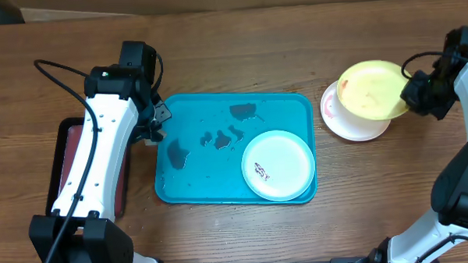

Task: Clean dirty plates on tray and stack at the side
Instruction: 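Carry the yellow plate right and set it on the white plate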

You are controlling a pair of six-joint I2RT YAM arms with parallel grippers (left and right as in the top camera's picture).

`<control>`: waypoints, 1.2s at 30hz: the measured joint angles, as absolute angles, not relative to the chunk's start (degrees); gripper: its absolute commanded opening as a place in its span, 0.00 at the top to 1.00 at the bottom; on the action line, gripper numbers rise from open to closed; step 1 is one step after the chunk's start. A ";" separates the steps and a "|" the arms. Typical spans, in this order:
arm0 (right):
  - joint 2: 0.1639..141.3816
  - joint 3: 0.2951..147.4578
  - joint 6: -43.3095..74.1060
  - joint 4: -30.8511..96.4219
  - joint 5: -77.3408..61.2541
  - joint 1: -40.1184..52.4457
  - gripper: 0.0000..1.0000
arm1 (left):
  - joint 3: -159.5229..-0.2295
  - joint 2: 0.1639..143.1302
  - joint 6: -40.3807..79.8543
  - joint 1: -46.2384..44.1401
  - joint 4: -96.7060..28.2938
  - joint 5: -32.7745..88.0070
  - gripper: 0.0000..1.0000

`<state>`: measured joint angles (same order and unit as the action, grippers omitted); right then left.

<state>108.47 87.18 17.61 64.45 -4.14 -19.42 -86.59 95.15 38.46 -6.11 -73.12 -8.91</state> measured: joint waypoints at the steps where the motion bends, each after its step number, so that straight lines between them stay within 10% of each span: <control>1: 108.47 86.11 17.61 63.90 -4.08 -19.42 0.96 | -86.59 95.15 38.41 -6.11 -72.93 -8.71 0.96; 4: 108.49 83.07 17.61 61.39 -4.05 -19.38 0.93 | -86.59 95.15 38.35 -6.11 -72.64 -8.25 0.96; 9: 108.47 79.31 18.20 59.16 -5.08 -19.40 0.53 | -86.59 95.15 37.28 -6.11 -72.44 -8.08 0.96; 23: 108.47 78.94 7.27 60.66 -22.72 -5.98 0.54 | -86.59 95.15 36.88 -6.11 -71.29 -5.93 0.96; 36: 108.47 75.50 -6.35 58.46 -9.80 19.03 0.51 | -86.59 95.15 35.77 -6.11 -71.29 -5.41 0.96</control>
<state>108.47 75.50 -6.35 58.46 -9.80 19.03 -86.59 95.15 35.77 -6.11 -71.29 -5.41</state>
